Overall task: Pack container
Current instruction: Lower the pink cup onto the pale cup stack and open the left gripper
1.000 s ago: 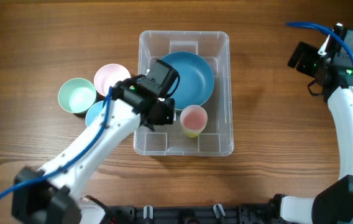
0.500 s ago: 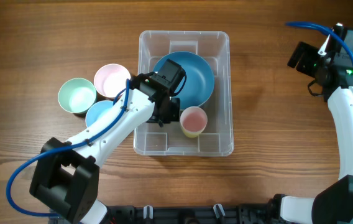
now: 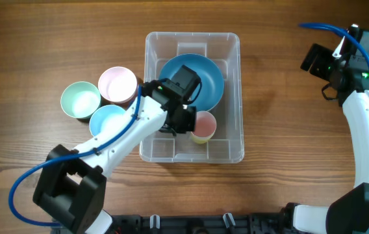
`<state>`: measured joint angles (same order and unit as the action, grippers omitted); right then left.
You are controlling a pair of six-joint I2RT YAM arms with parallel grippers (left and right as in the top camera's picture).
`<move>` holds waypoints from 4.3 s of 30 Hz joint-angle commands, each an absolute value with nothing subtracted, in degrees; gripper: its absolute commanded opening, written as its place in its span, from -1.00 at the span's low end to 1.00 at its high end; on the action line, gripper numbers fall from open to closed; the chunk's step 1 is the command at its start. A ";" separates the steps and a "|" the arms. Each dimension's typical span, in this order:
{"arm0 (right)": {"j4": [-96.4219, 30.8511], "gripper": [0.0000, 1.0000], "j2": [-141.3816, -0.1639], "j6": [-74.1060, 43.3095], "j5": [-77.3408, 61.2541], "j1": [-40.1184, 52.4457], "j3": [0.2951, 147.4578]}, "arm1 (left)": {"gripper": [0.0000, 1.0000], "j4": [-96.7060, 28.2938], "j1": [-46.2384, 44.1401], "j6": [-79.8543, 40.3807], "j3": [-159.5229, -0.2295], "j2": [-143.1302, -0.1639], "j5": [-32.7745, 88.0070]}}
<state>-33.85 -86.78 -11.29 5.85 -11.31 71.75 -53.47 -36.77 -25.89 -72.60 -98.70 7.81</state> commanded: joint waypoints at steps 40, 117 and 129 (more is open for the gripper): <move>-33.71 0.99 -86.48 -11.07 6.42 -11.16 72.27 | -0.92 -52.14 -37.15 -25.98 -73.08 -99.04 3.97; -33.71 1.00 -86.48 -11.11 6.42 -11.16 72.27 | -0.53 -52.93 -34.09 -26.37 -85.36 -95.24 -10.85; -33.71 0.99 -86.48 -11.07 6.42 -11.16 72.27 | 0.11 -52.71 -45.71 -12.84 -87.18 -90.76 2.31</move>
